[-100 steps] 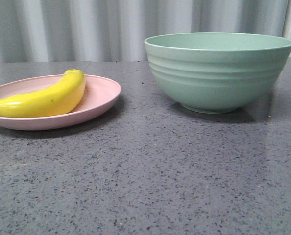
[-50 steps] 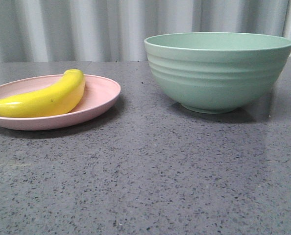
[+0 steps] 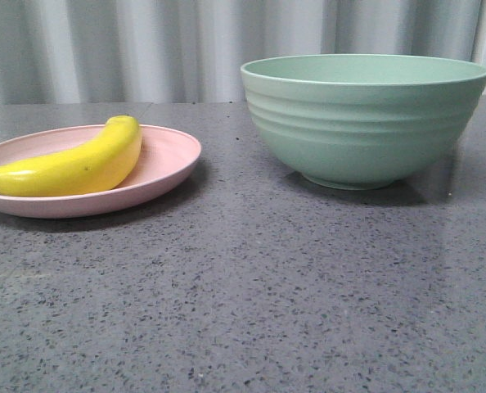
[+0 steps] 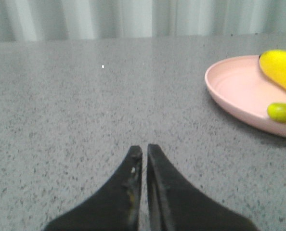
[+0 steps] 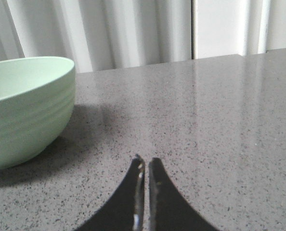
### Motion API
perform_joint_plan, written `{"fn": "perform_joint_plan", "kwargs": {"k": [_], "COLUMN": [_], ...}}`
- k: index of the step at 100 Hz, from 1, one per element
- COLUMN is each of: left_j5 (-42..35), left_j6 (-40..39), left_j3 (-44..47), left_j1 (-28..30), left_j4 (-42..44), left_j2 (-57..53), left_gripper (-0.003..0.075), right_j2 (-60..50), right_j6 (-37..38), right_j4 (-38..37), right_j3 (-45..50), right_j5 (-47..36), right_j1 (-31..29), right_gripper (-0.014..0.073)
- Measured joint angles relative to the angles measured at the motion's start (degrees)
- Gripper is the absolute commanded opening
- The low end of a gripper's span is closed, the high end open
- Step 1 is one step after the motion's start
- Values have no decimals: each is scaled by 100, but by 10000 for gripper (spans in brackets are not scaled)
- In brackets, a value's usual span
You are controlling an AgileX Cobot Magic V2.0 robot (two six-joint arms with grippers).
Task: Transfer banana from pink plate to green bowl
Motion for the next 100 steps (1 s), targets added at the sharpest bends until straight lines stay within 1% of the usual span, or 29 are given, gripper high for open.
{"fn": "perform_joint_plan", "kwargs": {"k": [12, 37, 72, 86, 100], "left_j5": [-253, -324, -674, -664, -415], "left_j6": [0, 0, 0, -10, -19], "left_j3": [0, 0, 0, -21, -282], "left_j1": [0, 0, 0, 0, 0], "left_j4": [6, -2, -389, -564, -607], "left_j2": [0, 0, 0, 0, 295], "left_gripper": [-18, -18, -19, -19, -19], "right_j2": [0, 0, 0, 16, 339], "right_j6": [0, 0, 11, 11, 11], "right_j4": [48, 272, 326, 313, 273], "right_j3": [0, 0, 0, -206, -571], "right_j5": [-33, -114, -127, 186, 515], "right_j1": [0, 0, 0, 0, 0], "right_gripper": [-74, -74, -74, -73, -73]}}
